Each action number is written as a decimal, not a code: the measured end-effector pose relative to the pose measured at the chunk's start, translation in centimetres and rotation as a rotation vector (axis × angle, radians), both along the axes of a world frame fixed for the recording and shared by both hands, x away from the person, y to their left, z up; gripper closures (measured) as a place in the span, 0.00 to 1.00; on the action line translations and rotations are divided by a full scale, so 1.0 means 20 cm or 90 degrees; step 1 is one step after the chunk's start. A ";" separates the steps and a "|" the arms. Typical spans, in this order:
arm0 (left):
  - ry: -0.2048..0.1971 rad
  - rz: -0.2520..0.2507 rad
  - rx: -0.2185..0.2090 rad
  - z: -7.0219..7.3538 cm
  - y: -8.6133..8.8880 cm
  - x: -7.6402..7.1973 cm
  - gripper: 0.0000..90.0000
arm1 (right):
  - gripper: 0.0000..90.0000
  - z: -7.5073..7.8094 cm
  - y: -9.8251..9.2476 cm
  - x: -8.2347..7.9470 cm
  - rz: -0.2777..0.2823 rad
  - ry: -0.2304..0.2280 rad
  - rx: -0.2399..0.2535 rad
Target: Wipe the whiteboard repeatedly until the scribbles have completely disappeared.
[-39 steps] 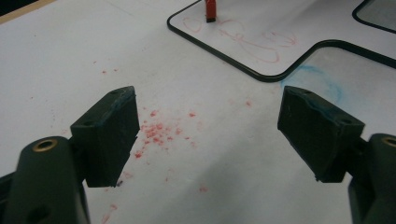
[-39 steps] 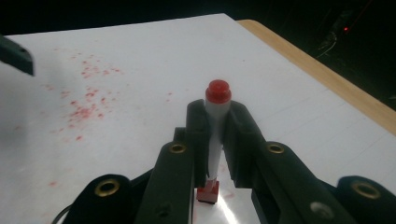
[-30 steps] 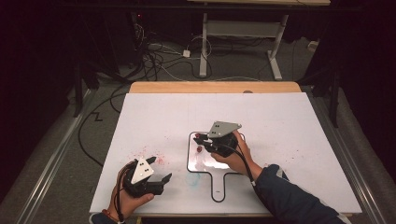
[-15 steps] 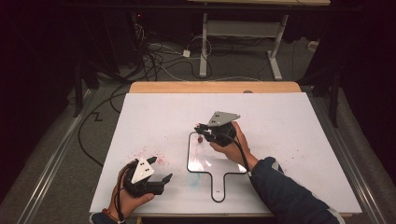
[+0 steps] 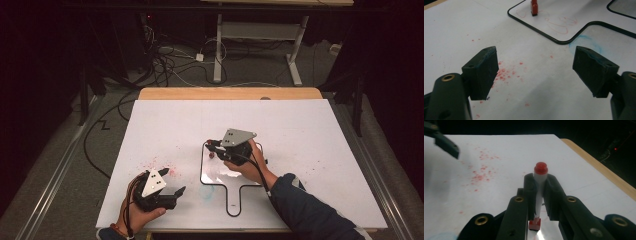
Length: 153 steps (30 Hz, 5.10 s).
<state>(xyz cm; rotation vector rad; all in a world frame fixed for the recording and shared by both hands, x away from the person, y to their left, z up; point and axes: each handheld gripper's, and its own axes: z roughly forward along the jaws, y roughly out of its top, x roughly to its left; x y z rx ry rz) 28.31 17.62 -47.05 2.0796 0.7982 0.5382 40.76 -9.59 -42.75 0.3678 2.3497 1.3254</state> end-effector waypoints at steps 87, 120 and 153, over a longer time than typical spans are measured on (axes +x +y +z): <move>0.008 -0.016 0.013 -0.01 -0.02 0.01 0.22 | 0.91 0.03 -0.06 -0.27 0.036 0.046 -0.014; 0.012 -0.025 0.020 -0.01 -0.03 0.00 0.22 | 0.91 0.03 -0.16 -0.34 0.068 0.059 -0.013; 0.014 -0.027 0.020 -0.01 -0.03 0.01 0.22 | 0.91 0.04 -0.11 -0.23 -0.001 0.036 -0.027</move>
